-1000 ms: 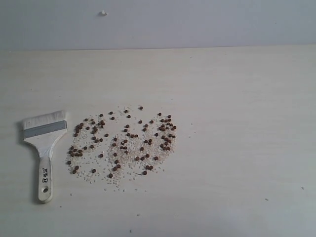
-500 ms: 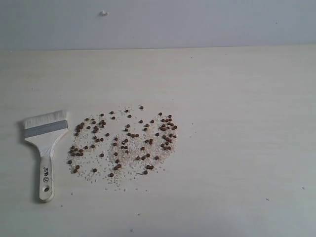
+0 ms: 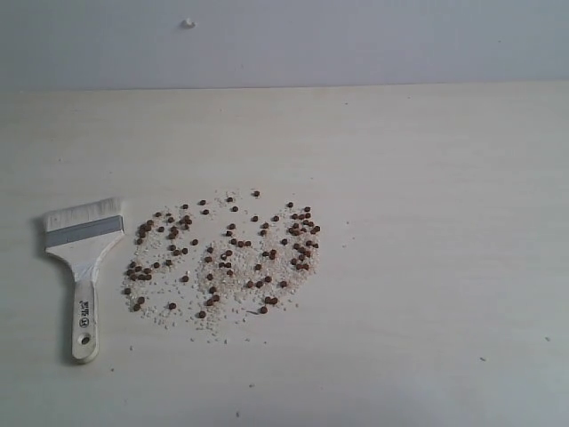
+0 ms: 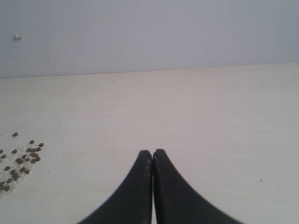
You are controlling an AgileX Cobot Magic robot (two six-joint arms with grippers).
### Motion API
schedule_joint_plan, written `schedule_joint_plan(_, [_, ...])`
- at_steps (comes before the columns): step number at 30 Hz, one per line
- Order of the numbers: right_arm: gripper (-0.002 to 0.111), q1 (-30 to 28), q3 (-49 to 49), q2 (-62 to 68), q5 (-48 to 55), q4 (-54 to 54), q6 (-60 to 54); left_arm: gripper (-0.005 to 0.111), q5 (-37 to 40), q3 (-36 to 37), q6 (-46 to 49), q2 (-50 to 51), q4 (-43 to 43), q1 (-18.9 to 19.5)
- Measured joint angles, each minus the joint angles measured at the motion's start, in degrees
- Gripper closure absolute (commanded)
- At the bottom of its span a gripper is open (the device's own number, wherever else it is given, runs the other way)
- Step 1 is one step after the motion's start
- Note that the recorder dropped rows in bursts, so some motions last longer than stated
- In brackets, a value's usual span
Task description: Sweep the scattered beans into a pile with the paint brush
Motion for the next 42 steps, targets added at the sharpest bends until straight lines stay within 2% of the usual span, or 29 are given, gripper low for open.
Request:
schedule_joint_plan(5, [0.108, 0.0, 0.0, 0.0, 0.0, 0.0, 0.0, 0.107, 22.2, -8.5, 1.6, 19.3, 0.1, 0.0])
schedule_joint_plan(6, [0.108, 0.0, 0.0, 0.0, 0.0, 0.0, 0.0, 0.107, 27.0, -9.6, 1.8, 26.5, 0.6, 0.0])
schedule_joint_plan(11, [0.108, 0.0, 0.0, 0.0, 0.0, 0.0, 0.0, 0.107, 33.0, -9.9, 1.6, 40.3, 2.3, -1.5])
schedule_joint_plan(14, [0.108, 0.0, 0.0, 0.0, 0.0, -0.1, 0.0, 0.107, 33.5, -9.9, -6.2, 47.8, 8.8, -6.7])
schedule_joint_plan(17, [0.108, 0.0, 0.0, 0.0, 0.0, -0.1, 0.0, 0.107, 34.8, -10.1, -23.7, 52.5, 22.5, -14.6])
schedule_joint_plan(19, [0.108, 0.0, 0.0, 0.0, 0.0, -0.1, 0.0, 0.107, 36.6, -11.1, -31.2, 53.0, 27.1, -16.6])
schedule_joint_plan(21, [0.108, 0.0, 0.0, 0.0, 0.0, -0.1, 0.0, 0.107, 38.1, -12.6, -34.5, 53.0, 26.5, -16.8])
schedule_joint_plan(26, [0.108, 0.0, 0.0, 0.0, 0.0, -0.1, 0.0, 0.107, 39.4, -13.0, -33.2, 53.0, 19.7, -17.1])
schedule_joint_plan(34, [0.108, 0.0, 0.0, 0.0, 0.0, -0.1, 0.0, 0.107, 38.7, -12.5, -30.9, 47.8, 19.7, -18.0])
schedule_joint_plan(42, [0.108, 0.0, 0.0, 0.0, 0.0, -0.1, 0.0, 0.107, 41.1, -12.1, -37.5, 43.5, 19.6, -18.0])
